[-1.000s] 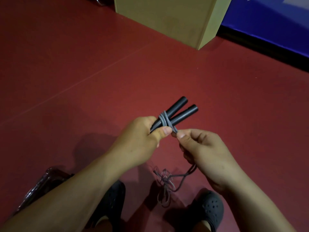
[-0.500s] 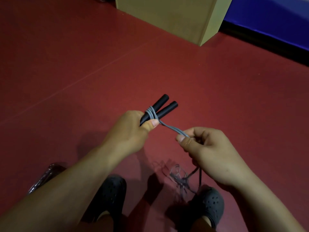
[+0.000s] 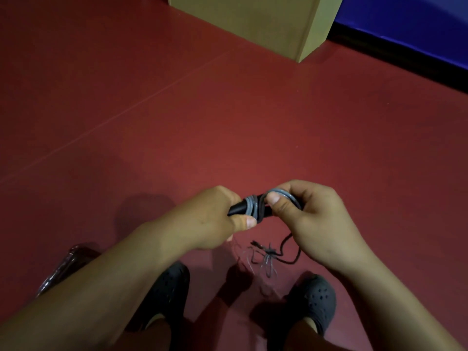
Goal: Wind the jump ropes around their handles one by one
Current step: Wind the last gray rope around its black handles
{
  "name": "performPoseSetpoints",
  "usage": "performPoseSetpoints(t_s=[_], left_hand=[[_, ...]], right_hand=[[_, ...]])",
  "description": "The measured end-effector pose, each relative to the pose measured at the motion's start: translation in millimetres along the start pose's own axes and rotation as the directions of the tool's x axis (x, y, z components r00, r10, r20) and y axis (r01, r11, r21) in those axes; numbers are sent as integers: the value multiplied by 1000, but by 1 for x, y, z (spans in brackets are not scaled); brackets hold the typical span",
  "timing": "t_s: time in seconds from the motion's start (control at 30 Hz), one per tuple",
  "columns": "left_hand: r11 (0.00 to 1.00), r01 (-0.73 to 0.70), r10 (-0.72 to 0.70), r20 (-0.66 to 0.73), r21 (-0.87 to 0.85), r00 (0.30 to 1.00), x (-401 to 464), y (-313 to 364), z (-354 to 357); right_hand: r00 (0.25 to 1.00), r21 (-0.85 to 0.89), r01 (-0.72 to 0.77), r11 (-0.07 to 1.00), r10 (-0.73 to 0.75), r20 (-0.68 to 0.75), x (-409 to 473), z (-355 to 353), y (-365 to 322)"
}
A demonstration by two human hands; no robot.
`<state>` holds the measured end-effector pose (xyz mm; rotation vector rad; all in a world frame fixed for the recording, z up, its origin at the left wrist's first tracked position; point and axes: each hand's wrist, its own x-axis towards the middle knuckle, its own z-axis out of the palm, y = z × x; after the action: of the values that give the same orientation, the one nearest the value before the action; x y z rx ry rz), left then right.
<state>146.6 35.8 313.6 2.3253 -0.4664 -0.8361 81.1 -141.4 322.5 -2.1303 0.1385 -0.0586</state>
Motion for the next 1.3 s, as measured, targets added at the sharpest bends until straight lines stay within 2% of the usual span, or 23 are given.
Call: performPoseSetpoints(t_s=[0.2,0.4,0.6,0.73,0.8,0.87,1.03,1.07,1.13,1.2,1.3], left_hand=[[998,-41,37,82,52,996,-6,4,-2],[996,-93,87,212,17,973,-15,8,-5],[973,-158,192,210,-169,959,-24,17,-12],[942,-190,259,240,-276,936,-25,20,-15],[918,-202,300,264,-341,917,-26,21,-17],[895,-211,335,277,-394,901,-26,23,-18],[827,-243,402,231,-507,886,-22,27,-11],[811,-238,396,201,-535,896,-21,27,-10],[789,-219,348,124,-573,929,-17,27,-9],[783,-194,255,19,-591,967,-12,26,-6],[832,-158,95,-143,-532,985,-3,20,0]], right_hand=[[1000,-129,9,992,-11,-16,2,-4,7],[995,-101,-85,991,79,-58,5,-11,9],[978,242,-170,955,194,-76,10,-24,4],[956,528,-278,803,284,72,12,-30,3],[950,593,-308,744,277,146,12,-34,5],[949,607,-312,731,269,164,12,-34,6],[968,533,-248,809,229,104,14,-19,7],[977,465,-212,859,199,77,15,-18,10],[988,270,-154,950,152,29,15,-15,13],[988,171,-152,974,153,7,15,-11,17],[993,-34,-34,999,38,110,10,-4,15]])
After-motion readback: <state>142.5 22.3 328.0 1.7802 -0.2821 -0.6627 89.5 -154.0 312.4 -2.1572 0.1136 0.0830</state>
